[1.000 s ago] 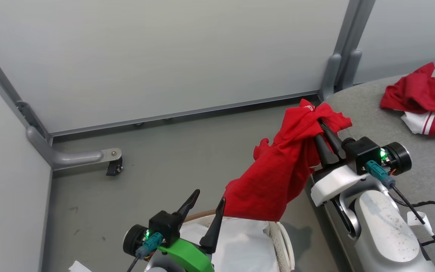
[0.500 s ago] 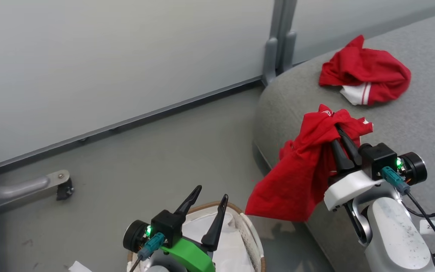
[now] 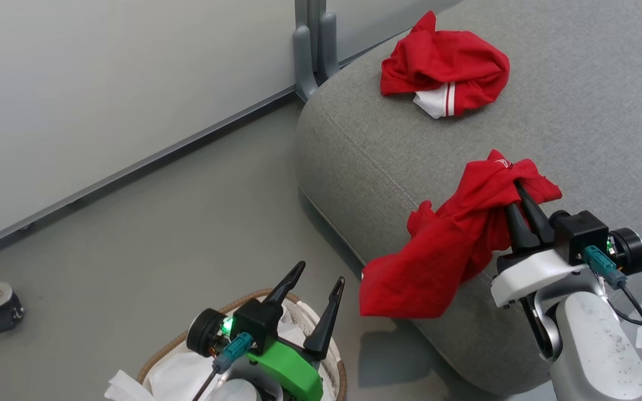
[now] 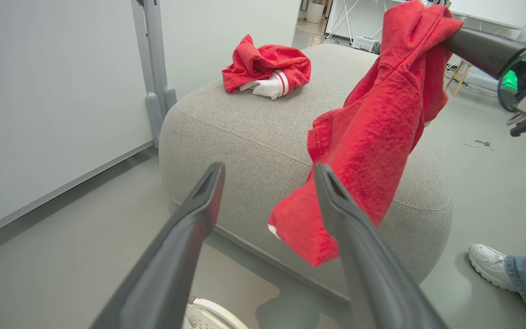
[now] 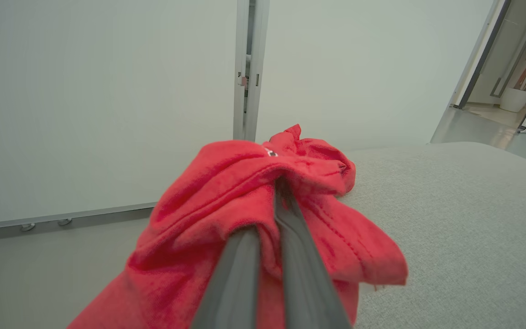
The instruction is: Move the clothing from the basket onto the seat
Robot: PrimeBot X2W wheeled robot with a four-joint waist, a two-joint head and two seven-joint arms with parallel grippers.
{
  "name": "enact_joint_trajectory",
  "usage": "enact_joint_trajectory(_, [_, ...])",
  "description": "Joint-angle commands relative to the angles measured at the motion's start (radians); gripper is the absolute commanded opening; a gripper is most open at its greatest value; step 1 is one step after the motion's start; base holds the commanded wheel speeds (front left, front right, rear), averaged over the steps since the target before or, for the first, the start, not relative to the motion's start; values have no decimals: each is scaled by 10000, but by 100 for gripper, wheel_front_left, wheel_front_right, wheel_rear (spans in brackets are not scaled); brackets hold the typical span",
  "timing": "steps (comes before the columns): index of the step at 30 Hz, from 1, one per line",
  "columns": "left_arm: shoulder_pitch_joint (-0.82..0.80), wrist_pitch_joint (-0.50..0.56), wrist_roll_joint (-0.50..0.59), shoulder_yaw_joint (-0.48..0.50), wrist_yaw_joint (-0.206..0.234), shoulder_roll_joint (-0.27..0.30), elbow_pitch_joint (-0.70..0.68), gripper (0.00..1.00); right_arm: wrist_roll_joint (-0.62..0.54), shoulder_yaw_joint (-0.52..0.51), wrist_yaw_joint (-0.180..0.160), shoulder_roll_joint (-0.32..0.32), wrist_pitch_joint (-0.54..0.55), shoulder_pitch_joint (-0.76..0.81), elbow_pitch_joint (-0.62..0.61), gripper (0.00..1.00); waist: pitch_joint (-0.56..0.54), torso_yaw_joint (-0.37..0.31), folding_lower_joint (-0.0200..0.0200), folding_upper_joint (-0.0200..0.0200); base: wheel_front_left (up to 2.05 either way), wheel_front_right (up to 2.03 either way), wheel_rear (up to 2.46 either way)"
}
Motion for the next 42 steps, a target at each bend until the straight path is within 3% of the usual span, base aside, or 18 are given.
enact_joint_trajectory(1, [-214, -6, 41, 16, -41, 43, 11, 100, 69, -82, -14, -16, -23, 66, -48, 0, 463, -69, 0, -1, 0, 0, 0])
enact_joint_trajectory(9, [-690, -6, 259, 127, -46, 127, -28, 100, -912, -1518, -14, -76, -22, -1763, -621, 0, 1505, 569, 0, -1, 0, 0, 0])
enact_joint_trajectory(17, [-1672, -7, 478, 5, -48, 371, -439, 100, -1287, -2664, -14, -1594, -23, -4583, -361, 0, 3359, 1616, 0, -1, 0, 0, 0])
enact_joint_trajectory(25, [-2778, -5, 698, -269, -48, 600, -1104, 100, -1403, -3408, -14, -3258, -23, -7048, 1441, 0, 5328, 2482, 0, -1, 0, 0, 0])
enact_joint_trajectory(31, [-3507, -5, 860, -555, -49, 536, -1296, 100, -1585, -4045, -14, -3846, -22, -8415, 3405, 0, 6310, 2908, 0, -1, 0, 0, 0])
enact_joint_trajectory(36, [-3781, -7, 955, -685, -49, 465, -1283, 100, -2283, -4517, -14, -3848, -22, -8635, 4689, 0, 6703, 3106, 0, -1, 0, 0, 0])
enact_joint_trajectory(42, [-3663, -7, 992, -677, -49, 464, -1153, 100, -2744, -5249, -14, -3491, -22, -8123, 5184, 0, 6792, 3174, 0, -1, 0, 0, 0])
